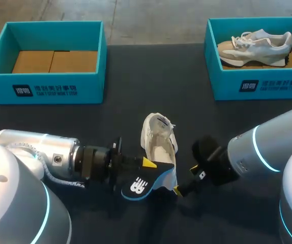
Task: Take the shoe out of the shoebox, open the shoe tongue, remove and reinsert the insole, then place the shoe into the shoebox
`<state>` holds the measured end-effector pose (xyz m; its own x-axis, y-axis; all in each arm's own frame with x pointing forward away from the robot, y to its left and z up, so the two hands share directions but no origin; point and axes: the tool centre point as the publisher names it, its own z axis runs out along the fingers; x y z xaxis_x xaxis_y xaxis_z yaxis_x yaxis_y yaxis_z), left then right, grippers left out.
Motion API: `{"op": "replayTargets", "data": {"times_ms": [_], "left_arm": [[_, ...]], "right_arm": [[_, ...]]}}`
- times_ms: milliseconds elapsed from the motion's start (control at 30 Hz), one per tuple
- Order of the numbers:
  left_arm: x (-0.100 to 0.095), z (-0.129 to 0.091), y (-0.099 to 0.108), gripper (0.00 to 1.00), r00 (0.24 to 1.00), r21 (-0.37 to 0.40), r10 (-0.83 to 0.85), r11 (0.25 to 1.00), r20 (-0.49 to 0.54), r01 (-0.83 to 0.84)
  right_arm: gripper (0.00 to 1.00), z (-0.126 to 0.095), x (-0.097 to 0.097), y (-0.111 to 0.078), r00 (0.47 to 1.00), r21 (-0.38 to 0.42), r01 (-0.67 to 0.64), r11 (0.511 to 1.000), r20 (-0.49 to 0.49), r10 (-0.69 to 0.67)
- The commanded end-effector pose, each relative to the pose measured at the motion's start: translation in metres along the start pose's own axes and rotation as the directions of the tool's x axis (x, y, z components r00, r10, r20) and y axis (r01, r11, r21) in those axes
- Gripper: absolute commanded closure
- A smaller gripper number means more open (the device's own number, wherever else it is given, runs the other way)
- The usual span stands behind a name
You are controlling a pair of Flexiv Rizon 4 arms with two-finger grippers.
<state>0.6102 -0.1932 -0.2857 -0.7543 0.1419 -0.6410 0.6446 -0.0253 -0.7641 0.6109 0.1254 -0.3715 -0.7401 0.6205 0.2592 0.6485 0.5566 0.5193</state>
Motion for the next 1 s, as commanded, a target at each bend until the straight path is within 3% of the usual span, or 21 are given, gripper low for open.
{"op": "replayTargets", "data": {"times_ms": [33,1000], "left_arm": [[0.001,0.004,0.004,1.0,1.0,-0.012,-0.009,1.0,0.013,0.01],[0.0,0.013,0.016,1.0,0.997,-0.044,-0.063,0.997,0.053,0.066]], "right_arm": [[0.0,-0.001,0.001,-0.002,1.0,-0.003,-0.002,1.0,0.002,0.002],[0.0,-0.001,0.001,-0.002,1.0,-0.003,-0.002,1.0,0.002,0.002]]}}
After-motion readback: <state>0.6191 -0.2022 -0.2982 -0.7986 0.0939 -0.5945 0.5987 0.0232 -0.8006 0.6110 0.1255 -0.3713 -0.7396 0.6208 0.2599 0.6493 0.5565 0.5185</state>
